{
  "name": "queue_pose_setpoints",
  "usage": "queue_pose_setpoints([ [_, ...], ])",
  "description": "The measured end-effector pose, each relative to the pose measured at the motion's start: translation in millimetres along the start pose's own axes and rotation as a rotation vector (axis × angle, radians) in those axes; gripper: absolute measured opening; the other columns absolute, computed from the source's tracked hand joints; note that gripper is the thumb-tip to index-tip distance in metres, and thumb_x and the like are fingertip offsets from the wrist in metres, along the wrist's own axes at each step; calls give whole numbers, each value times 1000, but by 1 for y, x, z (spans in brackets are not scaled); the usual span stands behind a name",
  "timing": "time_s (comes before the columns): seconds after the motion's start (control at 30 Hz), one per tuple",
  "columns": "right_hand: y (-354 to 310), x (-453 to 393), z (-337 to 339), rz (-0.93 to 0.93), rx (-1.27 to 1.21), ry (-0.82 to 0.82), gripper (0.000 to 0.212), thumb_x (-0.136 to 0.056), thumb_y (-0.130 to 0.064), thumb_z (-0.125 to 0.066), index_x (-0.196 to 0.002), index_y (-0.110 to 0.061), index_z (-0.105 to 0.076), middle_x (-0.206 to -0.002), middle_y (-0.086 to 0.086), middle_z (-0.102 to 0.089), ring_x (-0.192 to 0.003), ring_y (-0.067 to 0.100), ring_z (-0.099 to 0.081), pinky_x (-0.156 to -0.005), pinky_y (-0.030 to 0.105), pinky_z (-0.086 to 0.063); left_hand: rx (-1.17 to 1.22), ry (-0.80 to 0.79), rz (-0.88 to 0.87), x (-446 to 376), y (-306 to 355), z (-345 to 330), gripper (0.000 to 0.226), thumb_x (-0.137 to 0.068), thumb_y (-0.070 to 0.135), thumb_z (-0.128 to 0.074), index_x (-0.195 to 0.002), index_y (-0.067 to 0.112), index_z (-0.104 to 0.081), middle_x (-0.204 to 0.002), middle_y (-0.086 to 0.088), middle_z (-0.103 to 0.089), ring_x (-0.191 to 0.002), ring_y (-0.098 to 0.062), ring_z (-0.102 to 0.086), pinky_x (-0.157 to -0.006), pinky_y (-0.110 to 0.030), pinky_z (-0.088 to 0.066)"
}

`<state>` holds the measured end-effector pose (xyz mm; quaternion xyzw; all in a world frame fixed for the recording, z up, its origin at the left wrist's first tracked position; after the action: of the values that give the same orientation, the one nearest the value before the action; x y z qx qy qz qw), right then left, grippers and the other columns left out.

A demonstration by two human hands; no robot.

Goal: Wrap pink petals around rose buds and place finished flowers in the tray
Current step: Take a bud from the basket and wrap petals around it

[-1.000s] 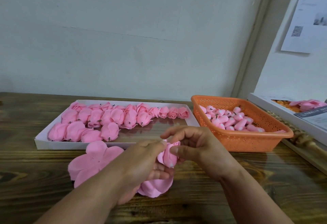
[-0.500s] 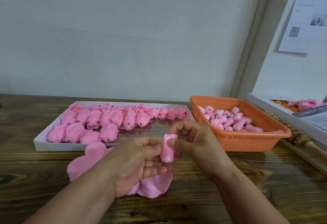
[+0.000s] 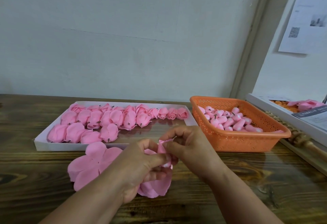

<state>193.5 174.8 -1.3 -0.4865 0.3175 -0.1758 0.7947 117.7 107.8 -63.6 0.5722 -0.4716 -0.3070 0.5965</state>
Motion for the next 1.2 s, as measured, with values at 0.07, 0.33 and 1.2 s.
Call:
queue_pose_setpoints([
  [0.07, -2, 2, -4, 12, 16, -46, 13, -81, -4, -71, -80, -17, -68, -54, 3, -61, -49, 13, -58, -49, 25, -48, 5, 27, -11, -1, 0, 3, 28, -77, -3, -73, -103, -2, -62, -83, -18, -74, -81, -28, -73, -77, -39, -60],
  [0.33, 6, -2, 15, -58, -157, 73, 17, -82, 11, -61, -74, -3, -64, -53, 7, -61, -42, 15, -53, -44, 25, -46, -335, -12, -50, 0, 21, 14, 29, -81, 43, -63, -96, 18, -70, -78, 4, -75, -60, -9, -59, -51, -20, -46],
  [1.2, -16, 5, -3, 43, -267, -149, 28, -79, 14, -62, -70, -10, -72, -62, 17, -61, -44, 15, -56, -45, 22, -47, 49, -295, -84, 11, 8, -12, 23, -58, 18, -75, -76, 3, -77, -85, -17, -70, -67, -19, -68, -53, -23, -53],
])
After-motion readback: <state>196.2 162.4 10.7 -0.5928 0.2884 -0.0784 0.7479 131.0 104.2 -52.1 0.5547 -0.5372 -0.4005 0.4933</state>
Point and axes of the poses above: each hand's wrist, its own x-axis away from the middle knuckle, its own z-axis out of the back of the hand, y = z × x, the point moved 10 cm from there along -x, towards the middle knuckle
